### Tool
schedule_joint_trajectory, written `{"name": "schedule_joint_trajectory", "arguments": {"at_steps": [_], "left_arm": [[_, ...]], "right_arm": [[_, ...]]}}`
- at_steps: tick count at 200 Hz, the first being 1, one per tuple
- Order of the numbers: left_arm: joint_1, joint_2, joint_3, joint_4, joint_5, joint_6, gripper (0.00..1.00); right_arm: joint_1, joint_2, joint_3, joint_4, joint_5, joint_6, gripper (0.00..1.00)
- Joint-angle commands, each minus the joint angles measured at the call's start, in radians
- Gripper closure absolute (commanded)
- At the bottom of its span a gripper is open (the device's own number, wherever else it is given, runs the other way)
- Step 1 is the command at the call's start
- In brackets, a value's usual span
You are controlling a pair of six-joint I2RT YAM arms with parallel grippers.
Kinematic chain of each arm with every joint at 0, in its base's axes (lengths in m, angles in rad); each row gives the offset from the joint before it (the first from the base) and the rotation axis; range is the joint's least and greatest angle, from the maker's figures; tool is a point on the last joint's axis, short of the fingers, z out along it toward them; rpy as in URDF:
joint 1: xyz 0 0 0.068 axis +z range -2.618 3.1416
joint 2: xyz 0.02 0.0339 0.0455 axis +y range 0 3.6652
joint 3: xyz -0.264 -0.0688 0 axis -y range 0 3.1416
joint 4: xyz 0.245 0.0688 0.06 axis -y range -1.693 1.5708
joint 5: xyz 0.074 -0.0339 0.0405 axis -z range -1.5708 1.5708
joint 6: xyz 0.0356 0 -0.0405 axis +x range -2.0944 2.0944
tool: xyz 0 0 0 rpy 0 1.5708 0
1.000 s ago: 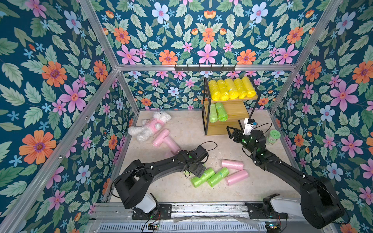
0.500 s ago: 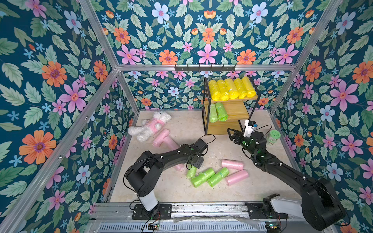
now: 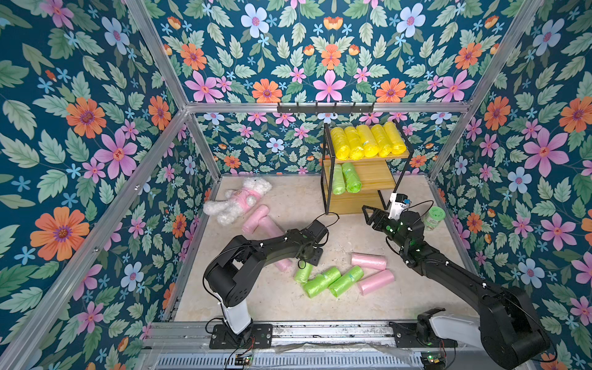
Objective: Sort the rolls of trash bags by color and place them on the shelf
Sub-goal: Pick up the roll of trash bags from the center of the board.
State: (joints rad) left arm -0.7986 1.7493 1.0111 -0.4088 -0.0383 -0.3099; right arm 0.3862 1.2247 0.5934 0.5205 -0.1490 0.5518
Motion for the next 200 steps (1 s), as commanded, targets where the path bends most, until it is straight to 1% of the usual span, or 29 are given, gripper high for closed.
{"name": "schedule_joint_trajectory", "arguments": {"at_steps": [1,19,38,62,83,109,130,150,166,200], "left_arm": [[0.012,-0.029,-0.014,0.046,-0.036,-0.030,0.51],[0.043,-0.073,-0.030,0.092,-0.048,-0.046,0.58],[0.087,-0.142,-0.049,0.173,-0.048,-0.088,0.64],[0.143,-0.250,-0.090,0.345,-0.003,-0.186,0.65],[0.178,-0.320,-0.124,0.516,0.035,-0.302,0.65],[0.182,-0.382,-0.146,0.686,0.024,-0.436,0.64],[0.182,-0.414,-0.168,0.802,0.020,-0.547,0.64],[0.182,-0.431,-0.186,0.882,0.024,-0.641,0.64],[0.182,-0.442,-0.202,0.933,0.026,-0.703,0.64],[0.180,-0.458,-0.251,1.035,0.027,-0.814,0.64]], "right_arm": [[0.001,-0.010,-0.002,0.035,-0.011,0.001,0.23],[0.001,-0.030,-0.011,0.040,-0.026,0.016,0.23],[0.012,-0.055,-0.038,0.075,-0.048,0.058,0.23],[0.068,-0.080,-0.060,0.115,-0.052,0.085,0.23],[0.143,-0.072,-0.051,0.162,-0.060,0.084,0.19],[0.223,-0.039,-0.047,0.272,-0.069,0.104,0.14],[0.293,-0.004,-0.046,0.363,-0.056,0.089,0.10],[0.346,0.018,-0.064,0.464,-0.028,0.057,0.05],[0.371,0.030,-0.067,0.488,0.003,0.030,0.02],[0.412,0.073,-0.054,0.516,0.033,-0.025,0.01]]}}
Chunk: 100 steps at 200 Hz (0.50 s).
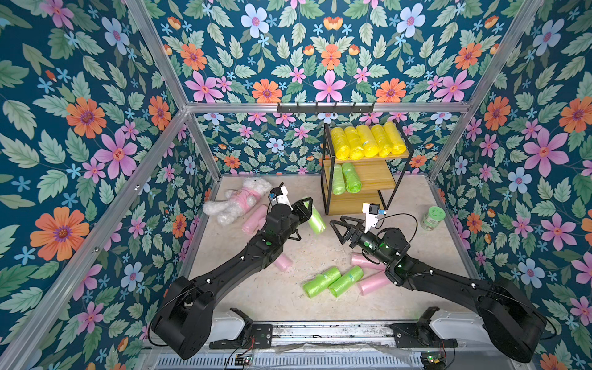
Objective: Sort the rolls of trash bags by color and place them on the shelf
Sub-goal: Pick up the roll of trash bags from the center of the board, then place the roll of trash bags on the shelf.
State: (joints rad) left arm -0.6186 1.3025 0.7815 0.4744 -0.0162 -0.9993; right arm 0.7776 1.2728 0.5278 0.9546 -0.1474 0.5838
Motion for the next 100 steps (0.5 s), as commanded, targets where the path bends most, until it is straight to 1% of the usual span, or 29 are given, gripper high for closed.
{"name": "schedule_joint_trajectory", "arguments": {"at_steps": [1,24,67,79,100], "left_arm": [[0.000,-0.011,-0.022,0.155,0.005,-0.124,0.64],[-0.004,-0.012,-0.028,0.182,0.018,-0.159,0.64],[-0.013,-0.010,-0.025,0.200,0.033,-0.176,0.64],[-0.016,-0.009,-0.027,0.205,0.037,-0.180,0.63],[-0.018,-0.006,-0.030,0.215,0.042,-0.188,0.63]], "right_arm": [[0.022,0.030,0.013,0.082,0.032,-0.060,0.01],[0.031,0.068,0.028,0.100,0.031,-0.082,0.01],[0.051,0.135,0.075,0.099,0.022,-0.124,0.04],[0.054,0.151,0.082,0.114,0.016,-0.123,0.05],[0.060,0.174,0.099,0.114,0.012,-0.131,0.12]]}}
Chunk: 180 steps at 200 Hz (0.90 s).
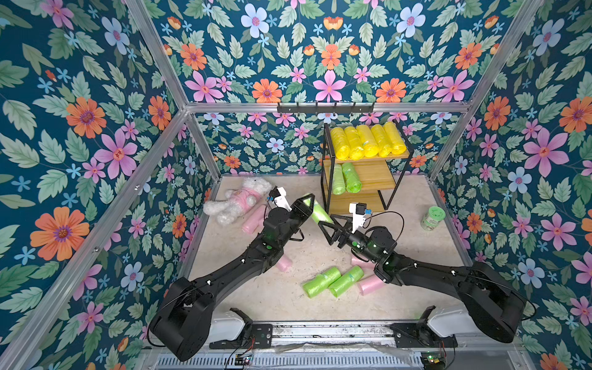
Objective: Sort the rolls of trash bags by color and place them on the shelf
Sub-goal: Place the roll of trash bags on the shelf.
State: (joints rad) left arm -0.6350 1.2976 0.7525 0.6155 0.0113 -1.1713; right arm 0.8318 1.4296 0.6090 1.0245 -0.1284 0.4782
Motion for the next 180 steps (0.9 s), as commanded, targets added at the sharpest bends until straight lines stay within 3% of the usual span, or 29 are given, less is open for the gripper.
{"name": "schedule_joint_trajectory", "arguments": {"at_steps": [1,50,133,180], "left_arm": [[-0.002,0.000,-0.002,0.075,0.016,-0.016,0.63],[-0.003,0.006,-0.005,0.084,0.021,-0.022,0.63],[-0.003,0.016,-0.007,0.095,0.023,-0.025,0.59],[-0.003,0.017,-0.014,0.090,0.023,0.012,0.37]], "right_arm": [[0.006,0.019,0.018,0.045,-0.008,-0.025,0.13],[0.007,0.048,0.037,0.062,-0.031,-0.021,0.35],[0.006,0.038,0.026,0.085,-0.043,-0.001,0.62],[-0.030,0.018,0.007,0.092,-0.078,0.037,0.65]]}}
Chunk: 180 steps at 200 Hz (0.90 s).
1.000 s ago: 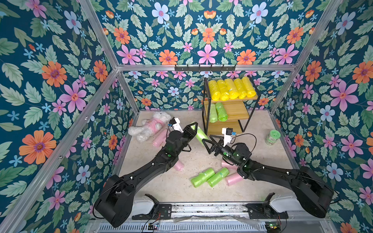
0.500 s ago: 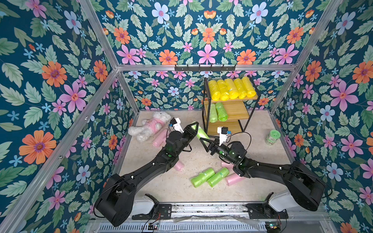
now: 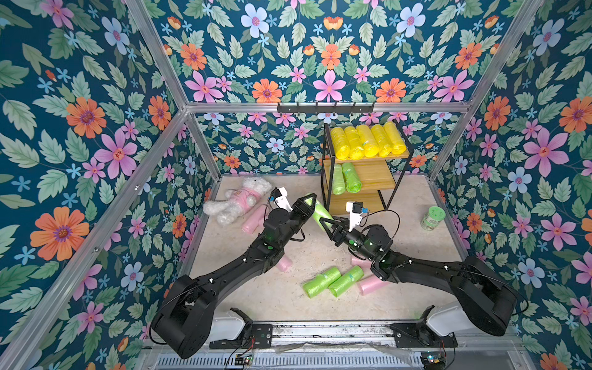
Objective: Sort the rolls of trash bags by color and place them on the shelf
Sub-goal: Place the roll of trash bags on the shelf.
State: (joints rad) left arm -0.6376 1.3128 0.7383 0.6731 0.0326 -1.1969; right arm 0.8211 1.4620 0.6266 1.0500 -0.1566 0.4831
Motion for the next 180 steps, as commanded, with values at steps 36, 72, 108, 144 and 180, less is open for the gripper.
{"name": "schedule_joint_trajectory", "arguments": {"at_steps": [36,72,108,144,180], "left_arm": [[0.000,-0.009,-0.008,-0.021,-0.018,0.101,0.21],[0.014,-0.044,-0.050,-0.025,-0.025,0.158,0.17],[0.048,-0.084,-0.049,-0.102,-0.003,0.274,0.16],[0.062,-0.083,0.019,-0.234,0.048,0.436,0.16],[0.064,-0.073,0.070,-0.323,0.070,0.527,0.16]], "right_arm": [[-0.081,-0.068,-0.056,0.041,-0.087,0.050,0.65],[-0.174,-0.197,-0.105,-0.117,-0.095,-0.001,0.67],[-0.308,-0.333,-0.124,-0.298,-0.104,-0.043,0.67],[-0.459,-0.372,-0.083,-0.418,-0.090,-0.043,0.67],[-0.519,-0.300,0.021,-0.489,-0.001,-0.063,0.67]]}}
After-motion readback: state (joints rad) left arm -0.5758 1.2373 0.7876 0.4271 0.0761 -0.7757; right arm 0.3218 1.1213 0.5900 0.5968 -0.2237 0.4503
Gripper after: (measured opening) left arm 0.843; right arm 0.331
